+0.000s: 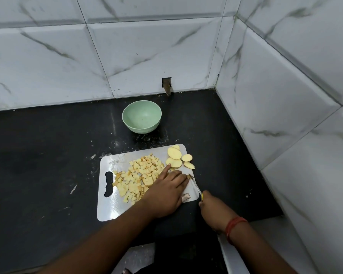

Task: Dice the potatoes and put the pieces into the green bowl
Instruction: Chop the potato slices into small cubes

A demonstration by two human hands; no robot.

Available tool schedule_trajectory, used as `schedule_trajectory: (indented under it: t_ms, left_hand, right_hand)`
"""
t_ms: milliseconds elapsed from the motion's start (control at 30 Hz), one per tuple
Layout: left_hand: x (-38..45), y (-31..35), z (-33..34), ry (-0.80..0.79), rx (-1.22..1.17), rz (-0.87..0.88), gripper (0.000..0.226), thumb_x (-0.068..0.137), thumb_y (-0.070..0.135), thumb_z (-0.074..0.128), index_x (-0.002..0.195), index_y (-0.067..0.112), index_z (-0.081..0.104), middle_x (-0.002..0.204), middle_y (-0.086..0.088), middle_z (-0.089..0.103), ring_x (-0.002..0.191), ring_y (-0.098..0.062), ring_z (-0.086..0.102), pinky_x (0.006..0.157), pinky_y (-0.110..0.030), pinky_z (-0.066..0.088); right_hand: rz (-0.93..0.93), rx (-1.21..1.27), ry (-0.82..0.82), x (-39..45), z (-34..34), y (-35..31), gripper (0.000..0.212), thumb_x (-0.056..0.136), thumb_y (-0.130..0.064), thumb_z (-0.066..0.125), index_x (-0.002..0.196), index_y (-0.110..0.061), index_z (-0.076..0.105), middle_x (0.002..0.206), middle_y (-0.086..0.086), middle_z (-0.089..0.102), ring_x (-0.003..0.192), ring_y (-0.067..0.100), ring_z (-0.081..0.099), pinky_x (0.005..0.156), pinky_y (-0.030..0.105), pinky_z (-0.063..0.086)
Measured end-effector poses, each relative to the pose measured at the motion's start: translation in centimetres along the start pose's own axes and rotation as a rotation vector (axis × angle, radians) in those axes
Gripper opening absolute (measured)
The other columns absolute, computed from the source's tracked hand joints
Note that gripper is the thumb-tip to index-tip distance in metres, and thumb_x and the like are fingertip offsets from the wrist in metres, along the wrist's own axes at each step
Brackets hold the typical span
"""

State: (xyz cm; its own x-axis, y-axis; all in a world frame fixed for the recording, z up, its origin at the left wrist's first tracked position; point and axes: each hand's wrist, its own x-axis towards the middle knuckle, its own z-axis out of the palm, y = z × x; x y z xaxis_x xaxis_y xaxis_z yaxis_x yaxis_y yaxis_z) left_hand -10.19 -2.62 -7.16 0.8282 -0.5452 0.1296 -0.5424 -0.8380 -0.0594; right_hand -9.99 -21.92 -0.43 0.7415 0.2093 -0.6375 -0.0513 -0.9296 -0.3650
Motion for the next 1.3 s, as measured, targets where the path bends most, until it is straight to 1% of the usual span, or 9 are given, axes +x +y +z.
schedule_trajectory:
  t_ms: [367,467,600,667,733,933,1067,1167,1300]
  left_hand:
    - [0.7,1.1,-0.4,-0.05,0.001,-0.07,0.061,0.104,0.048,0.033,0.141,0.006,0.056,0.136,-0.007,0.056,0.13,-0.028,0.046,0.124,-0.05,0.02]
    - [0.6,1.4,-0.3,-0.06,0.013,-0.067,0.064,0.103,0.05,0.033,0.141,0.003,0.055,0.137,-0.008,0.054,0.129,-0.029,0.046,0.123,-0.05,0.021]
    - [0.3,1.6,-0.3,-0.074,-0.011,-0.078,0.069,0.102,0.053,0.033,0.144,0.002,0.051,0.142,-0.01,0.05,0.133,-0.03,0.043,0.124,-0.049,0.02]
    - [0.3,1.7,-0.3,-0.082,-0.027,-0.086,0.069,0.102,0.053,0.033,0.146,0.002,0.049,0.143,-0.01,0.048,0.133,-0.03,0.043,0.124,-0.048,0.019]
    - [0.3,1.6,-0.3,-0.079,-0.025,-0.088,0.07,0.101,0.054,0.034,0.147,0.002,0.048,0.143,-0.01,0.048,0.133,-0.03,0.043,0.124,-0.049,0.02]
    - [0.4,1.7,-0.2,-0.051,-0.019,-0.079,0.07,0.101,0.052,0.037,0.145,0.0,0.049,0.139,-0.011,0.05,0.13,-0.031,0.045,0.124,-0.048,0.022]
    - [0.6,2.3,-0.3,-0.03,-0.037,-0.091,0.07,0.1,0.051,0.038,0.144,-0.001,0.049,0.138,-0.012,0.052,0.129,-0.031,0.046,0.125,-0.044,0.021]
    - [0.5,2.3,-0.3,-0.039,-0.047,-0.103,0.07,0.1,0.051,0.036,0.146,-0.001,0.048,0.14,-0.012,0.05,0.132,-0.03,0.044,0.125,-0.044,0.02]
    - [0.3,2.2,-0.2,-0.037,-0.046,-0.109,0.069,0.1,0.052,0.037,0.145,0.001,0.049,0.139,-0.011,0.051,0.132,-0.031,0.044,0.125,-0.046,0.02]
  right_hand:
    - [-0.004,0.027,0.04,-0.3,1.4,0.7,0.006,0.1,-0.015,0.039,0.098,-0.013,0.033,0.074,-0.003,0.041,0.079,0.02,0.049,0.072,0.027,0.035]
    - [-0.002,0.02,0.044,-0.5,1.8,0.8,0.016,0.1,-0.013,0.04,0.115,-0.007,0.039,0.073,-0.005,0.041,0.074,0.017,0.051,0.071,0.026,0.035]
    - [-0.006,0.04,0.038,-0.5,2.3,0.2,0.039,0.101,-0.012,0.039,0.137,0.001,0.031,0.075,-0.002,0.045,0.074,0.015,0.056,0.069,0.024,0.032]
    - [0.013,0.051,0.037,-0.3,2.4,-0.3,0.043,0.102,-0.012,0.038,0.141,0.001,0.027,0.093,0.01,0.06,0.084,0.02,0.06,0.07,0.024,0.032]
    - [0.042,0.058,0.051,0.0,2.4,-0.4,0.041,0.101,-0.012,0.038,0.139,0.001,0.03,0.111,0.018,0.062,0.094,0.027,0.06,0.07,0.024,0.034]
    - [0.018,0.078,0.063,-0.2,2.2,-0.9,0.032,0.101,-0.013,0.037,0.131,0.001,0.037,0.117,0.02,0.059,0.102,0.032,0.06,0.078,0.028,0.04]
    - [0.011,0.044,0.08,-0.7,2.8,-0.3,0.025,0.1,-0.011,0.039,0.124,-0.003,0.038,0.095,0.012,0.061,0.081,0.023,0.059,0.068,0.024,0.034]
    - [0.013,0.058,0.068,-1.3,3.1,0.3,0.005,0.1,-0.012,0.039,0.103,-0.011,0.035,0.085,0.005,0.051,0.095,0.027,0.063,0.068,0.024,0.035]
    - [0.003,0.068,0.061,-2.2,3.0,0.7,0.006,0.102,-0.016,0.038,0.102,-0.01,0.037,0.09,0.008,0.052,0.099,0.03,0.062,0.069,0.026,0.036]
